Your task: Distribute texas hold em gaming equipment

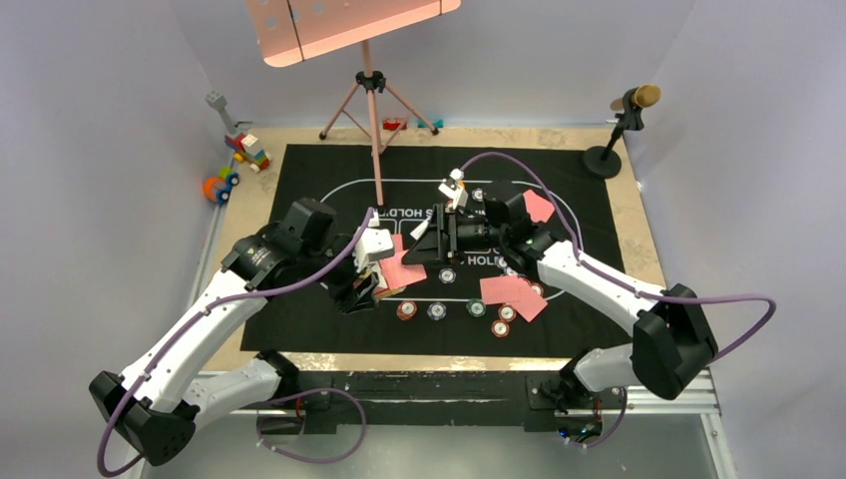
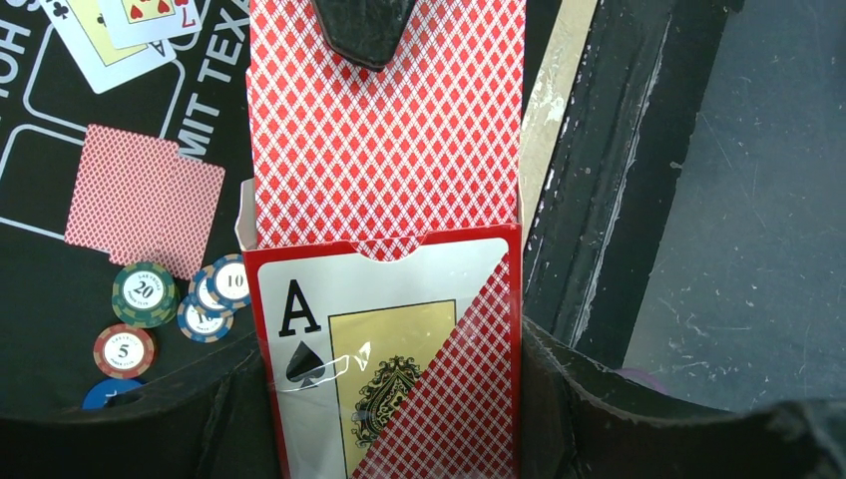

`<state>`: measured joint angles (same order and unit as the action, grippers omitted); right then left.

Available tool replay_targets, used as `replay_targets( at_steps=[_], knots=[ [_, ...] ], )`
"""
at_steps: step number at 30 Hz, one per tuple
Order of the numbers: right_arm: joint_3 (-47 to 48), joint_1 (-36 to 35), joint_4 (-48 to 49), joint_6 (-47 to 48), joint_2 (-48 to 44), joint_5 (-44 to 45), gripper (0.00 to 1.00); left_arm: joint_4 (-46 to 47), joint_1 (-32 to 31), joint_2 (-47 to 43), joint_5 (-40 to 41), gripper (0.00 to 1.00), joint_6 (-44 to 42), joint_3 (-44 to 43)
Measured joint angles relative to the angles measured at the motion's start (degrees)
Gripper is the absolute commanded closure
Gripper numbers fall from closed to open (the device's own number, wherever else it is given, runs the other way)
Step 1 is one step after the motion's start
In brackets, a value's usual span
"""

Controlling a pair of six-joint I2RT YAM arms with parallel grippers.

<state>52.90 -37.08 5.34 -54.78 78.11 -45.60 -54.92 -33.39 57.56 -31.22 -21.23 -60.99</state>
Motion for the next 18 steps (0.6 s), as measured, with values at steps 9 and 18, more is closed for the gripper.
replay_targets(
  at_steps=[9,18],
  knots=[
    [0.02,-3.04,1.09,-0.33,1.18,-0.09,0.4,0.79,0.04,0.13,0.07,0.64,1.14,-0.24],
    [0.2,-2.91,0.98,-0.26,1.77,-0.48,0.72,0.46,0.37,0.61,1.05,0.64,1.16,-0.39]
  ],
)
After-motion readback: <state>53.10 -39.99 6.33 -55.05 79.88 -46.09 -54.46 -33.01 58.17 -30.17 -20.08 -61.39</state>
